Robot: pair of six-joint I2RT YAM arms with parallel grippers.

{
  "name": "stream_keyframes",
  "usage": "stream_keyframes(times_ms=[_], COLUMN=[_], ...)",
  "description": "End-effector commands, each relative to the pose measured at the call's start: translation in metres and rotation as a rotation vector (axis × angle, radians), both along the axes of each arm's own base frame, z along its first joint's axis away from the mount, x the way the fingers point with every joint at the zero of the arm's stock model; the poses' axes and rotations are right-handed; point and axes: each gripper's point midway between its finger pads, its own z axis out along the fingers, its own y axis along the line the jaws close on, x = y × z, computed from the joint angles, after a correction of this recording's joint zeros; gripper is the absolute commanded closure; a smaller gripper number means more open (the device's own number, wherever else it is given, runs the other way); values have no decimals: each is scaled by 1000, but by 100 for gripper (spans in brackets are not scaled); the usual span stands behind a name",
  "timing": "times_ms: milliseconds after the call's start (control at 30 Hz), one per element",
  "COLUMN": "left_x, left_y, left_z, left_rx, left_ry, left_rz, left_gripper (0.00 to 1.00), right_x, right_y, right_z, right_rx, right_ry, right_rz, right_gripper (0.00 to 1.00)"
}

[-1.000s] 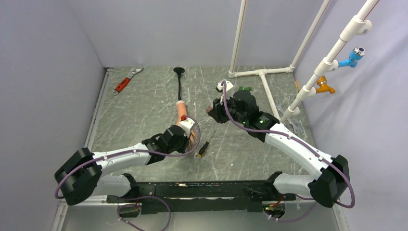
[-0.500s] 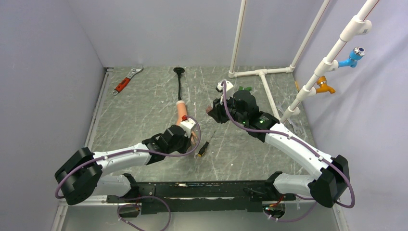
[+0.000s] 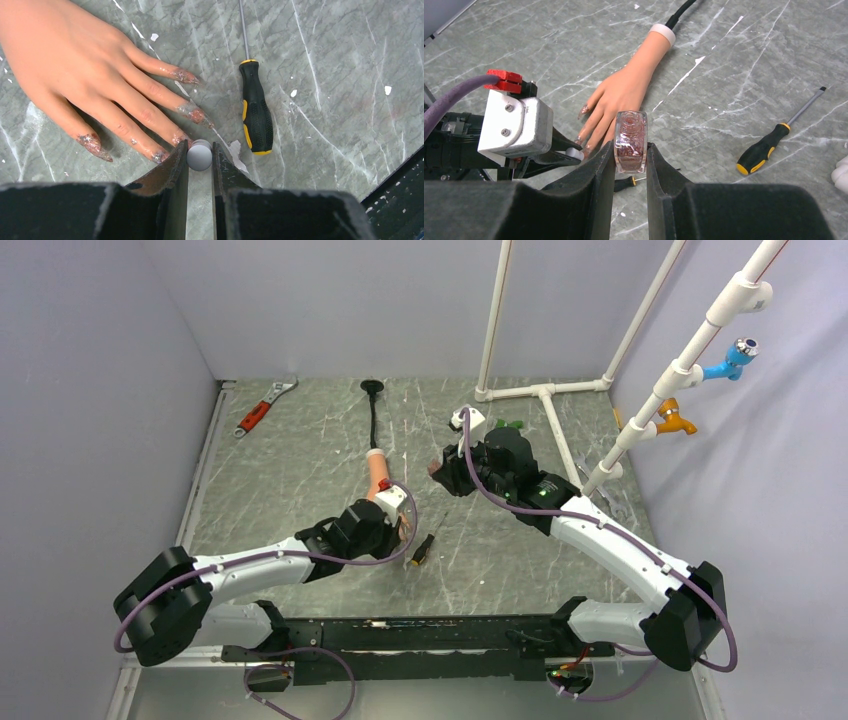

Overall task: Paint the nails
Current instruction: Paint the nail polish on the nail.

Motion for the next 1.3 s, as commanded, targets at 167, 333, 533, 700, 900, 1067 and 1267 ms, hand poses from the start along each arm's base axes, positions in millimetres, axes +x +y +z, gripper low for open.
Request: stream_keyframes(times_ms=[167, 333, 533, 700, 900, 1067, 1267], left_x=[3, 5, 10, 12, 16, 19, 23], left_y=[-3, 0, 2, 4, 3, 4, 4], left_z=[15, 11, 10, 9, 6, 12, 15], left_rx=[-41, -25, -7, 10, 22, 12, 24], left_ry=[-21, -19, -23, -28, -26, -50, -67], left_rz=[23, 45, 70, 78, 87, 99, 98], left_gripper=[100, 100, 100, 100, 100, 100, 100], right_x=[4, 4, 4, 5, 5, 4, 4], right_y=[2, 2, 2, 2, 2, 1, 2], right_z=[13, 12, 12, 12, 11, 11, 11], right_rx=[31, 31, 31, 29, 29, 28, 27], right_ry=[-35, -34, -32, -33, -30, -32, -28], right_rz=[-4, -4, -4, -6, -5, -6, -4], right_gripper=[100, 100, 100, 100, 100, 100, 100])
